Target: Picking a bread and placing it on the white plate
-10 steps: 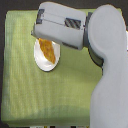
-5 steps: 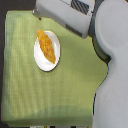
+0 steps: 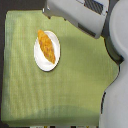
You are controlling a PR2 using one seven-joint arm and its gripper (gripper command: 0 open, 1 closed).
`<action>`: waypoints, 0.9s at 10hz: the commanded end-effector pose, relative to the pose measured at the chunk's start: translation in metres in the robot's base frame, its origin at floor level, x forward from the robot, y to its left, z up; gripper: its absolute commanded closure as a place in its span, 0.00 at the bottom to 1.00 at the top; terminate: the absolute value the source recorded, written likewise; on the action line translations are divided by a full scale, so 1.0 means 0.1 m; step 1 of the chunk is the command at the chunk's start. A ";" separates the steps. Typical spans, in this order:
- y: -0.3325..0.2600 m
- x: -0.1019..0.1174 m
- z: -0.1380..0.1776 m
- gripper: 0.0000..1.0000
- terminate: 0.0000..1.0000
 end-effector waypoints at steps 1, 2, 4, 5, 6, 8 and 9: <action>-1.21 -0.10 0.06 0.00 0.00; -1.46 -0.10 0.12 0.00 0.00; -2.01 -0.17 0.17 0.00 0.00; -2.13 -0.20 0.17 0.00 0.00; -2.28 -0.27 0.16 0.00 0.00; -2.53 -0.43 0.12 0.00 0.00; -2.62 -0.51 0.08 0.00 0.00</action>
